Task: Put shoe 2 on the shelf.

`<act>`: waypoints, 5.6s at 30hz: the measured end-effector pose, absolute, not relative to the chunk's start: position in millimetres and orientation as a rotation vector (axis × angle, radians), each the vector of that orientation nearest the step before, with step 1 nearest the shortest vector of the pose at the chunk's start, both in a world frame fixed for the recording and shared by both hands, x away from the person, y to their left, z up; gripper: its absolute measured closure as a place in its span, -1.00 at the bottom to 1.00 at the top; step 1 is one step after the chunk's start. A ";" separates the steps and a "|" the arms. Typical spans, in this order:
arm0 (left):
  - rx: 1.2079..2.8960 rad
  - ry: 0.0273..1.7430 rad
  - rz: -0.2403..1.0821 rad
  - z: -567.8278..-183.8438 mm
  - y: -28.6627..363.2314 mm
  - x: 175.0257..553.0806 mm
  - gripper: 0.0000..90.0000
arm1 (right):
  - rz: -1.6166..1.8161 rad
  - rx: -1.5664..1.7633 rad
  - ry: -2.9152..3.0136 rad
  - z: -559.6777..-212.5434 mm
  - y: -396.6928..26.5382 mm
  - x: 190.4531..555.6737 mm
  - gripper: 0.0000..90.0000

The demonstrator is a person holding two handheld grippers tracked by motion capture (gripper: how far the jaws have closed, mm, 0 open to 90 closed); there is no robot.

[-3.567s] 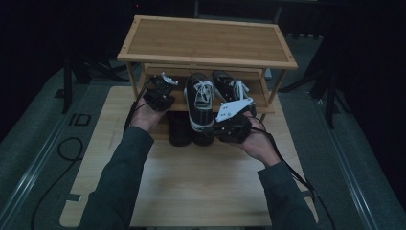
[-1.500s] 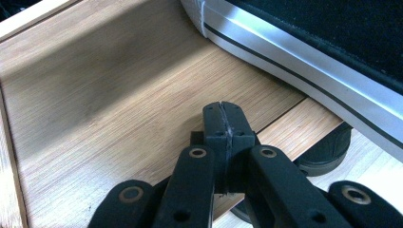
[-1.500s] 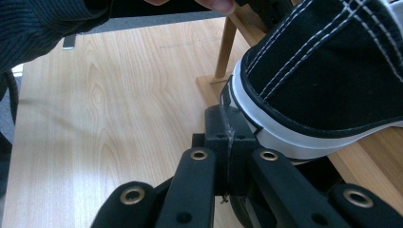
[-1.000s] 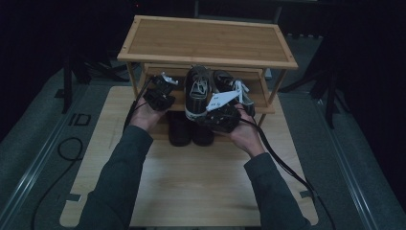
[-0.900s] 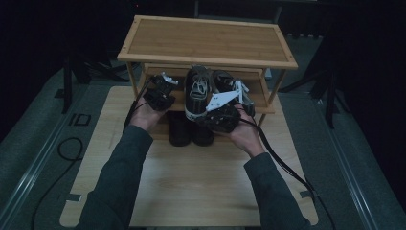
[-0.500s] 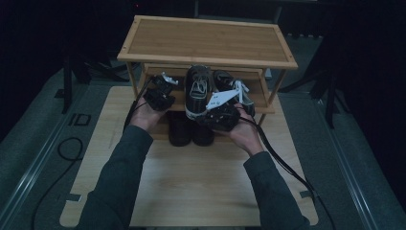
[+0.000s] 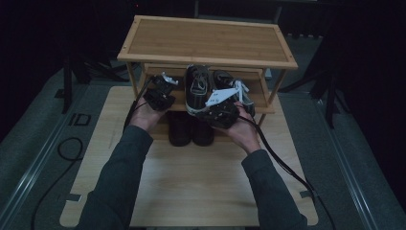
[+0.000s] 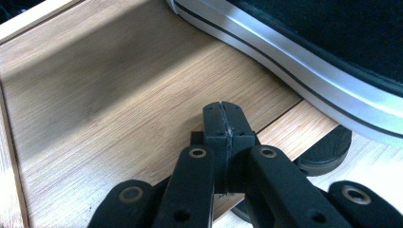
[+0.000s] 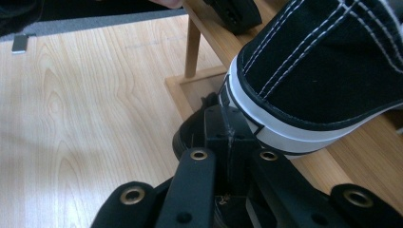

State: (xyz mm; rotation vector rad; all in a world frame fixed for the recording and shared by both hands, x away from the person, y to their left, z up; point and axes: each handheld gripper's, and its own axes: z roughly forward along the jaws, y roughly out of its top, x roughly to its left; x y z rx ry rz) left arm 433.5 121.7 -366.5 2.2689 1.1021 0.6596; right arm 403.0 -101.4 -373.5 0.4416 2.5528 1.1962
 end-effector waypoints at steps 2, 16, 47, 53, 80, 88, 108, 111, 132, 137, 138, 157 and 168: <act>2.268 1.105 0.660 -366.5 121.5 433.6 1.00 | 1.209 0.443 2.554 -374.9 -99.8 403.7 1.00; 2.263 1.099 0.652 -366.8 122.2 433.6 1.00 | 1.146 0.516 2.494 -375.8 -92.2 406.9 1.00; 2.218 1.105 0.621 -368.5 123.3 434.6 1.00 | 1.055 0.462 2.584 -368.6 -129.9 384.4 1.00; 2.211 1.107 0.621 -368.8 122.6 434.6 1.00 | 1.054 0.472 2.602 -363.1 -148.5 376.2 1.00; 2.205 1.104 0.609 -368.9 124.3 435.2 1.00 | 1.066 0.493 2.647 -367.2 -212.7 365.7 1.00; 2.203 1.103 0.611 -369.1 124.2 434.8 1.00 | 1.062 0.529 2.625 -366.4 -232.6 366.3 1.00; 2.193 1.107 0.606 -369.6 124.3 434.5 1.00 | 1.100 0.634 2.576 -372.4 -249.9 374.7 1.00; 2.186 1.109 0.603 -370.0 124.9 434.3 1.00 | 1.104 0.633 2.574 -372.1 -250.5 374.9 1.00; 2.198 1.106 0.614 -369.6 123.9 434.0 1.00 | 1.176 0.562 2.574 -363.2 -221.5 380.5 1.00; 2.198 1.106 0.616 -369.6 123.7 434.3 1.00 | 1.189 0.565 2.562 -361.5 -216.9 383.3 1.00; 2.199 1.106 0.616 -369.6 123.7 434.3 1.00 | 1.184 0.568 2.562 -361.5 -215.7 382.8 1.00; 2.213 1.105 0.616 -368.7 122.7 434.7 1.00 | 1.197 0.541 2.577 -369.6 -191.4 387.4 1.00; 2.204 1.097 0.610 -369.4 123.9 434.6 1.00 | 1.180 0.551 2.568 -373.2 -176.1 392.8 1.00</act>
